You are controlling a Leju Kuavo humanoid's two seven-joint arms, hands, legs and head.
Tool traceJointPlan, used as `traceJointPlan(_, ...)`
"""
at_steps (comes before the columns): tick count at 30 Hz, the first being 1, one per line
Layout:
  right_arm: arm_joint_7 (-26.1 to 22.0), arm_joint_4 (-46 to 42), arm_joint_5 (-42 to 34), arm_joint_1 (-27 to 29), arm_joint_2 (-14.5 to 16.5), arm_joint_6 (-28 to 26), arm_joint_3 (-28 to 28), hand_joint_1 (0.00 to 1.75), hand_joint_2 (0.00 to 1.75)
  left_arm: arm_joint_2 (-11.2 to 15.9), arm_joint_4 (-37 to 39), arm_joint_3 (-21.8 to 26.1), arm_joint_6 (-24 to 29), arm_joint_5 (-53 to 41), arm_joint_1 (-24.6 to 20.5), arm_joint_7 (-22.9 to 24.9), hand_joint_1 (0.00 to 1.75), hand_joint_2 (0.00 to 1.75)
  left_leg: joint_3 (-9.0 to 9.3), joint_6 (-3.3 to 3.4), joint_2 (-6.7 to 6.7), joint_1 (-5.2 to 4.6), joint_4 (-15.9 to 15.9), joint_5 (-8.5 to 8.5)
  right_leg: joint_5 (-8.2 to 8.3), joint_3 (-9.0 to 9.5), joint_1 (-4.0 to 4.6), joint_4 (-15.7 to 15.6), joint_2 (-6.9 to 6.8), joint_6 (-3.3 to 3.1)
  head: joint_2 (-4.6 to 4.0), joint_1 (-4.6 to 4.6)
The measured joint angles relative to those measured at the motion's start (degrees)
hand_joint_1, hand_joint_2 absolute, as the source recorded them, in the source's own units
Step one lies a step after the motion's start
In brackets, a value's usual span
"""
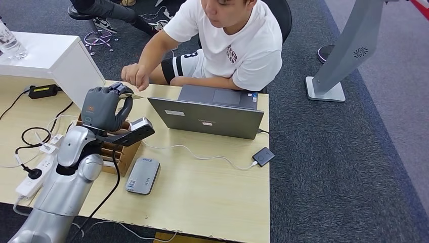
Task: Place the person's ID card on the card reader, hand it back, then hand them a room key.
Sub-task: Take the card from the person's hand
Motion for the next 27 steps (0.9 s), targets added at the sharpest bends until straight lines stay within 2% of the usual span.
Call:
traceJointPlan(9,0.49,0.00,-1.72,0.01,0.00,0.12,-0.37,0.00,1.75,0.37,-0.47,-1.27,-1.94,-2.69,3.75,-0.45,1.75,1.75,-0.01,0.00,0.00,0.00,0.00,-0.01,0.00,-0.01,0.00,0.00,0.00,0.00,0.00,0.01)
traceJointPlan(17,1.53,-0.02,-2.31,0.02,0.00,0.28,-0.65,0.00,1.75,1.24,0.62,-4.38,-3.85,-6.63,9.43,0.14,1.75,1.75,-0.04,0.01,0.00,0.00,-0.01,-0.01,-0.01,-0.04,0.00,0.00,0.00,0.00,0.00,0.01)
traceJointPlan(27,2.10,-0.09,-2.50,-0.02,0.00,0.83,-0.96,0.00,1.75,1.81,5.29,-6.17,-7.86,-8.64,10.28,0.49,1.75,1.75,-0.04,0.00,0.00,0.00,0.00,0.00,0.00,-0.04,0.00,0.00,0.00,0.01,0.00,0.01)
